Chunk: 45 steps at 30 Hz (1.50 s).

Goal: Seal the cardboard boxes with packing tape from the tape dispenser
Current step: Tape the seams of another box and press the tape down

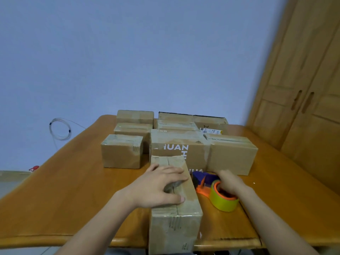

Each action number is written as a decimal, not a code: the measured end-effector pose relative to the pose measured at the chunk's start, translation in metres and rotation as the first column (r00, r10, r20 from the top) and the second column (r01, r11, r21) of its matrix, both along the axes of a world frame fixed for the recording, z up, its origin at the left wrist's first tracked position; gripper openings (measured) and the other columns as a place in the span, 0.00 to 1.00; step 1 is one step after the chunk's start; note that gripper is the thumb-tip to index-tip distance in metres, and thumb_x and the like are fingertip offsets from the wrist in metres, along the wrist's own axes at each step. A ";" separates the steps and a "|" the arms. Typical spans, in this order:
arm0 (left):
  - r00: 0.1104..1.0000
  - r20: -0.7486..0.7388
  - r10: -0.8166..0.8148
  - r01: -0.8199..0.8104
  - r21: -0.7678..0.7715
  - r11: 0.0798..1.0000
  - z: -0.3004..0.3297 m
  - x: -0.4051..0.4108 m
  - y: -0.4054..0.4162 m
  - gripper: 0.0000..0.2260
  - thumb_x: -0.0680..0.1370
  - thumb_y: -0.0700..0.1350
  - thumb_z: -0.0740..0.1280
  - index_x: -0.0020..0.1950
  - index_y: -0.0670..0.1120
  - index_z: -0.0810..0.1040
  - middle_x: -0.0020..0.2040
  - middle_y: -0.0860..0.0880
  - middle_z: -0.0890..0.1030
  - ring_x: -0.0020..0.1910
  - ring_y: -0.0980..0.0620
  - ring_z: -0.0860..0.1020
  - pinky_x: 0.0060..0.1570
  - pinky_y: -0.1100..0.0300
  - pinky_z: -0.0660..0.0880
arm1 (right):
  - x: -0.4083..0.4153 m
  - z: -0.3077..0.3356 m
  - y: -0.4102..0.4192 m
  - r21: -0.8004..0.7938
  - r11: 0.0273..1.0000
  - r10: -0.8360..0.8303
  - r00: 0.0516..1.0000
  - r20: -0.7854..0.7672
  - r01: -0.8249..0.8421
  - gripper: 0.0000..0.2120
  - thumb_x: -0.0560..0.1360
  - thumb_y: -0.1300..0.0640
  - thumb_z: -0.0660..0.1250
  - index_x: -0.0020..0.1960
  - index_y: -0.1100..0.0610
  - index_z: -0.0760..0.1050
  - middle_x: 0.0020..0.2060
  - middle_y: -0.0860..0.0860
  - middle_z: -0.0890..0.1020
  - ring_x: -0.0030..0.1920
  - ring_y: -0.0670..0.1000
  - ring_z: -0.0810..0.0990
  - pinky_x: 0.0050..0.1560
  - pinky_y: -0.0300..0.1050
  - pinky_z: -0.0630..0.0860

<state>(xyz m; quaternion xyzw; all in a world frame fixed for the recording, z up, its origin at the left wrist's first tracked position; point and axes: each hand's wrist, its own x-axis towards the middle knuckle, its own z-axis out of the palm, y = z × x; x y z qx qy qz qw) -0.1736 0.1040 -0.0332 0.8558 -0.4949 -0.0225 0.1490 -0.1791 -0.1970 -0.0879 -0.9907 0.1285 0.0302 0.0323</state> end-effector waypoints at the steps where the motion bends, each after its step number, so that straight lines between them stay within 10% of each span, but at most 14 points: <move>1: 1.000 0.007 -0.005 0.005 -0.007 1.000 0.001 0.001 -0.001 0.28 0.75 0.65 0.59 0.74 0.59 0.63 0.76 0.59 0.59 0.74 0.61 0.54 0.73 0.56 0.47 | 0.001 -0.002 0.001 -0.019 1.000 0.015 1.000 -0.009 -0.016 0.20 0.73 0.61 0.68 0.64 0.53 0.72 0.57 0.54 0.80 0.56 0.53 0.79 0.45 0.43 0.74; 6: 0.991 -0.135 -0.019 -0.004 -0.169 0.986 0.008 0.014 -0.003 0.17 0.79 0.55 0.63 0.67 0.53 0.75 0.67 0.58 0.74 0.65 0.63 0.69 0.67 0.60 0.65 | -0.004 -0.002 -0.010 0.044 0.997 0.050 0.960 0.274 -0.064 0.23 0.70 0.69 0.63 0.60 0.50 0.78 0.52 0.50 0.81 0.55 0.54 0.78 0.47 0.45 0.73; 10: 0.942 -0.312 0.126 -0.269 -0.474 0.839 0.015 0.023 -0.011 0.11 0.81 0.47 0.62 0.43 0.50 0.82 0.40 0.58 0.81 0.42 0.61 0.78 0.47 0.60 0.74 | -0.016 0.034 -0.008 0.188 0.956 0.019 0.686 0.727 -0.227 0.24 0.65 0.73 0.62 0.55 0.55 0.82 0.39 0.48 0.76 0.45 0.56 0.77 0.42 0.45 0.69; 13: 0.779 -0.626 0.039 -0.458 -0.526 0.717 0.036 0.021 -0.025 0.15 0.81 0.49 0.60 0.43 0.43 0.82 0.37 0.50 0.82 0.38 0.55 0.78 0.43 0.61 0.74 | -0.023 0.074 0.005 0.109 0.923 0.089 0.481 0.872 -0.370 0.27 0.58 0.70 0.58 0.52 0.58 0.83 0.38 0.51 0.76 0.43 0.50 0.73 0.44 0.36 0.69; 22: 0.579 -0.748 -0.325 -0.398 -0.606 0.688 0.079 0.003 -0.043 0.21 0.73 0.62 0.62 0.43 0.44 0.77 0.37 0.48 0.79 0.34 0.53 0.76 0.35 0.63 0.73 | -0.024 0.137 0.040 -0.202 0.891 0.328 0.269 0.906 -0.406 0.30 0.58 0.73 0.58 0.54 0.57 0.83 0.44 0.46 0.74 0.46 0.47 0.72 0.48 0.32 0.67; 28: 0.545 -0.715 -0.439 -0.383 -0.678 0.628 0.082 0.005 -0.030 0.12 0.75 0.55 0.65 0.38 0.51 0.81 0.36 0.48 0.78 0.32 0.55 0.75 0.32 0.64 0.72 | -0.014 0.141 0.051 -0.162 0.878 0.303 0.261 0.916 -0.451 0.26 0.63 0.72 0.61 0.55 0.53 0.81 0.45 0.41 0.73 0.47 0.51 0.75 0.44 0.33 0.69; 37: 0.322 -0.824 -0.466 -0.531 -0.565 0.632 0.073 0.020 -0.001 0.25 0.75 0.63 0.60 0.46 0.41 0.81 0.39 0.44 0.78 0.34 0.51 0.77 0.31 0.58 0.76 | -0.007 0.147 0.059 -0.225 0.877 0.340 0.217 0.915 -0.425 0.21 0.66 0.70 0.63 0.56 0.57 0.81 0.46 0.50 0.77 0.48 0.49 0.73 0.42 0.35 0.70; 45: 0.391 -0.804 -0.448 -0.394 -0.586 0.708 0.078 0.013 -0.012 0.32 0.68 0.71 0.57 0.45 0.43 0.80 0.42 0.45 0.80 0.38 0.51 0.79 0.36 0.55 0.80 | -0.002 0.147 0.062 -0.284 0.873 0.377 0.179 0.909 -0.397 0.23 0.66 0.72 0.60 0.55 0.58 0.82 0.45 0.53 0.78 0.47 0.52 0.73 0.43 0.44 0.71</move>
